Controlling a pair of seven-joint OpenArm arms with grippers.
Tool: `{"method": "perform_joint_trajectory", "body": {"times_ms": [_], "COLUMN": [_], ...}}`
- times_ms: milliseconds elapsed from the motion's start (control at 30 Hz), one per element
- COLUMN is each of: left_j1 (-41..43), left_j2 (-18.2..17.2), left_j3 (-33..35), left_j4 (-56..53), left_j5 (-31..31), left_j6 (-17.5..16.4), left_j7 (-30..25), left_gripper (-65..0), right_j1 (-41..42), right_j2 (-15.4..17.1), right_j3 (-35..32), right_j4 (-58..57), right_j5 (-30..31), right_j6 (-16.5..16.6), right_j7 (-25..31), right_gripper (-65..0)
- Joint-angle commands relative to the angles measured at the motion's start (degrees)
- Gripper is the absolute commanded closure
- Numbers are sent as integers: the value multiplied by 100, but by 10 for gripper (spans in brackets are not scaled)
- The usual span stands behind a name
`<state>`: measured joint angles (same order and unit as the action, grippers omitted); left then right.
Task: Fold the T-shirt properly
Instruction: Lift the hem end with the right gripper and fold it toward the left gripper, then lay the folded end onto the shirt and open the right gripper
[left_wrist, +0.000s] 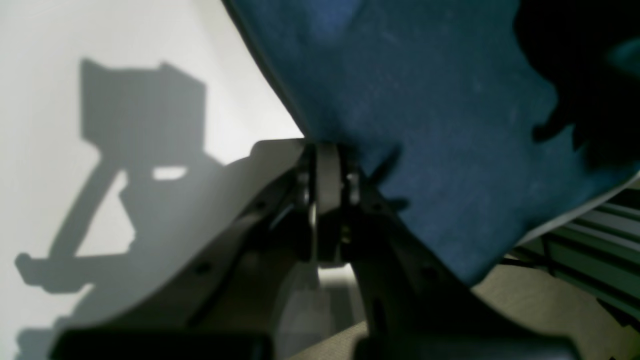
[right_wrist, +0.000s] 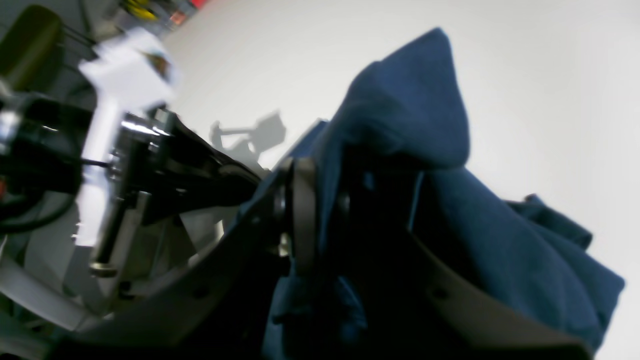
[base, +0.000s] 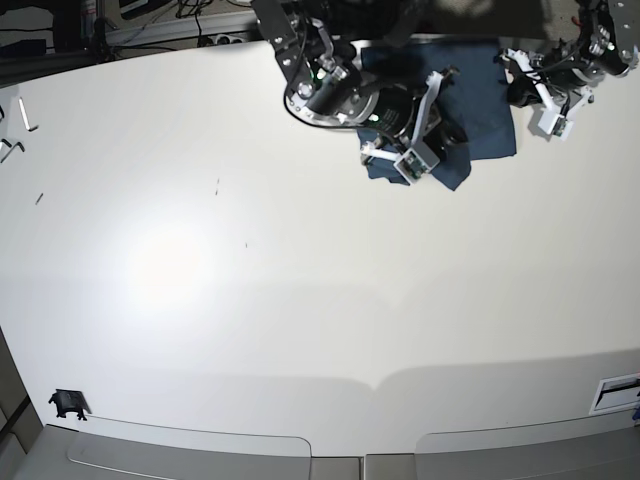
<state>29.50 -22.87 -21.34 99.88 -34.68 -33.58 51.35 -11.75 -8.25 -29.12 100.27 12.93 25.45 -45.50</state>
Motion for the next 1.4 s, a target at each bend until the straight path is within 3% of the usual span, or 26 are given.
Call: {"method": "perform_joint_trajectory", "body": {"times_ms": [0, 300, 433, 533, 733, 900, 1000, 1067, 1133, 1167, 1367], "left_j1": [22, 20, 20, 20, 20, 20, 20, 20, 20, 20, 20], "left_j2": [-81, -79, -79, -79, -81, -81, -81, -81, -81, -79, -79], "left_j3": [-35, -35, -35, -35, -35, -35, -35, -35, -35, -35, -35], "left_j4": [92, 92, 92, 92, 92, 92, 92, 92, 92, 92, 92], "left_j5": [-125, -160, -160, -162, -160, -157, -157, -157, -160, -160, -160], "left_j6": [-22, -22, -22, -22, -22, -22, -22, -22, -22, -22, -22], "left_j7": [-81, -63, -63, -63, -66, -66, -63, -63, -59, -63, -46], "left_gripper": [0, 0, 0, 0, 0, 0, 0, 0, 0, 0, 0], "right_j1": [94, 133, 133, 155, 315, 623, 831, 951, 994, 968, 483], "right_j2": [-75, -75, -75, -75, -75, -75, -75, -75, -75, -75, -75], "right_j3": [-57, -131, -131, -131, -129, -61, 168, 393, 656, 798, 1255], "right_j4": [28, -13, -13, -13, -13, -4, 149, 404, 678, 754, 767], "right_j5": [120, 793, 1224, 1860, 3027, 2997, 2529, 2339, 2323, 2321, 2061], "right_j6": [39, 59, 216, 442, 1084, 1099, 1097, 1097, 1095, 1095, 1086], "right_j7": [162, 216, 214, 205, 44, -125, -691, -1650, -2601, -2765, -2653], "right_gripper": [0, 0, -218, -281, -281, -281, -279, -207, -77, -8, 0]}}
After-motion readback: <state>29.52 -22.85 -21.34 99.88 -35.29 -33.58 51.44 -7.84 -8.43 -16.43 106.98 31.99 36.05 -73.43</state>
